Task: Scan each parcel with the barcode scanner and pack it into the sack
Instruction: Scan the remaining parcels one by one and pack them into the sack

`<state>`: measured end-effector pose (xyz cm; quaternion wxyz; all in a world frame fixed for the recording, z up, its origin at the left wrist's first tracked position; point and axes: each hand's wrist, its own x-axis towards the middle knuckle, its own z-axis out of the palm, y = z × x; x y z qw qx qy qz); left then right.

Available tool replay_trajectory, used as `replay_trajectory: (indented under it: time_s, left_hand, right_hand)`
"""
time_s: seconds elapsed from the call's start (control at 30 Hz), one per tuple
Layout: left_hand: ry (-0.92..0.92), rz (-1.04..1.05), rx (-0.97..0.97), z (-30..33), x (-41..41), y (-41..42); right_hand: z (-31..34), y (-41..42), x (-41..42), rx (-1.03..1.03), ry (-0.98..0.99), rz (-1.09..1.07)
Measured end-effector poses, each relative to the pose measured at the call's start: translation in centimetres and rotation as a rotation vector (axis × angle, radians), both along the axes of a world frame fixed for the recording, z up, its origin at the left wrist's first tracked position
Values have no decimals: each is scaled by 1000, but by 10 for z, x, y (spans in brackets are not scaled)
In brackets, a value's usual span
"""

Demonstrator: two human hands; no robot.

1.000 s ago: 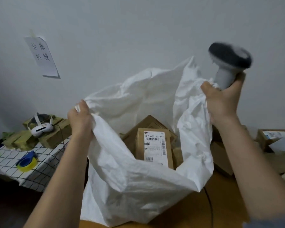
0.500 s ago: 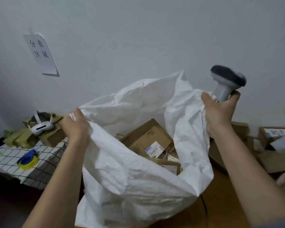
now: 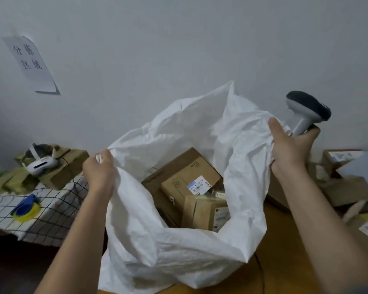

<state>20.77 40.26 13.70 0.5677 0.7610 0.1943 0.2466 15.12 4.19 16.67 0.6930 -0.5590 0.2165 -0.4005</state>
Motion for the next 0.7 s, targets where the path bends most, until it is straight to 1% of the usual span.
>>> replay_trajectory:
  time_s: [0.1, 0.13, 0.2, 0.23, 0.27, 0.33, 0.43, 0.5, 0.57, 0.7]
  left_hand:
    - [-12, 21, 14, 8, -7, -7]
    - [12, 37, 48, 12, -9, -12]
    - [154, 153, 223, 22, -17, -26]
    - [190, 211, 317, 28, -22, -34]
    - [161, 254, 395, 35, -29, -44]
    - [35, 268, 501, 50, -41, -67]
    - [-140, 239, 587, 71, -63, -118]
    - [-232, 199, 604, 81, -80, -163]
    - [-325, 129, 596, 85, -101, -216]
    - [-524, -41, 631, 76, -141, -327]
  right_hand:
    - [-6, -15, -10, -15, 38, -18]
    - [-8, -21, -14, -19, 45, -23]
    - [-12, -35, -24, -12, 62, -23]
    - [-13, -43, -29, 2, 67, -16]
    - [-15, -51, -34, 16, 72, -7]
    - [-18, -67, -45, 29, 85, 12]
    - [-20, -95, -64, 41, 109, 68]
    - [-21, -119, -78, 77, 106, 146]
    - [-24, -148, -94, 132, 54, 238]
    - [-39, -217, -126, 112, 46, 263]
